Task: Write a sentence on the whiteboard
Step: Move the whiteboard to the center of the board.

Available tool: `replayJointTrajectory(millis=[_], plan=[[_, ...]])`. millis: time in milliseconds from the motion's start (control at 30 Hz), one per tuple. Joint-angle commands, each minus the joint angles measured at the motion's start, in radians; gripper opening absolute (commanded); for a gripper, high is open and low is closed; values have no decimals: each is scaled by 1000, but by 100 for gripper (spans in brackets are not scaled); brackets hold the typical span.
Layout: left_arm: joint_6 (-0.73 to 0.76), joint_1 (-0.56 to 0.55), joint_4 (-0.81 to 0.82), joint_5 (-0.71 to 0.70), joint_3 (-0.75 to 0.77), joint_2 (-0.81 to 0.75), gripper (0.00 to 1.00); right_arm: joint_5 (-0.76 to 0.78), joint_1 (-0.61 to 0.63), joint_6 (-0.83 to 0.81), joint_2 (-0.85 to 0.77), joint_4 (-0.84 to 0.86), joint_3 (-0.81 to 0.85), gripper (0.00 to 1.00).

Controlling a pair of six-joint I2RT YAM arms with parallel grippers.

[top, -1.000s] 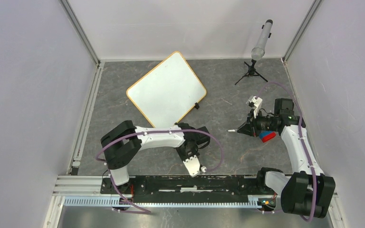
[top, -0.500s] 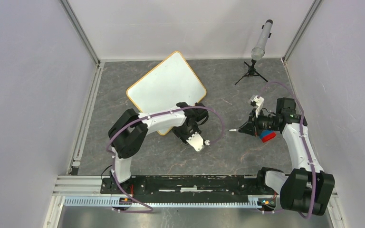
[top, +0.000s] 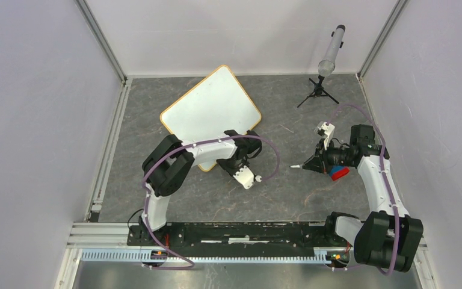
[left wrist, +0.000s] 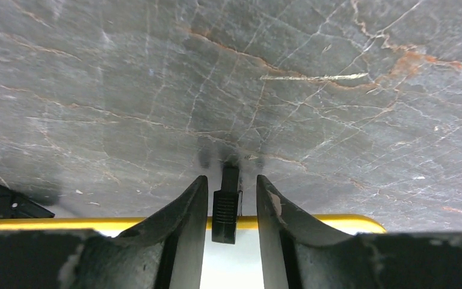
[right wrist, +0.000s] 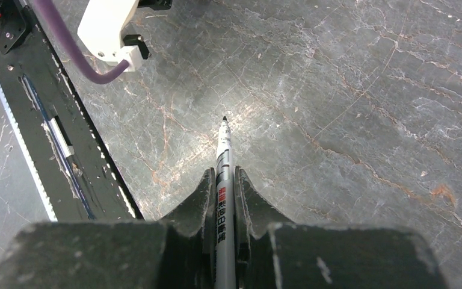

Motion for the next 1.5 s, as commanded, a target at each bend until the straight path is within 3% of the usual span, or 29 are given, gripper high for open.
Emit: replayJointTrajectory(millis=[0,200,467,867,1100,1233,1467], plan=[[55,10,30,-56,-22,10,41,-30,-7,-24,5,-12,43,0],[58,-13,46,-53,-54,-10,18,-32,-12,-29,8,-18,50,0],[43,-126,91,-55,-143,-84,6,-33,-16,-30,15,-25,61,0],[-134,-371,67,-52,-221,-124,3,-19,-19,-30,-41,-24,38,0],[-248,-443,-12,-19,-136,-96,4,-22,-18,-48,-63,-47,43,0],[-260,-476,-13,-17,-145,-100,9,-24,-19,-69,-75,-68,46,0],[-375,-497,-17,-37,-104,-126,55,-24,-18,-78,-86,-72,59,0]])
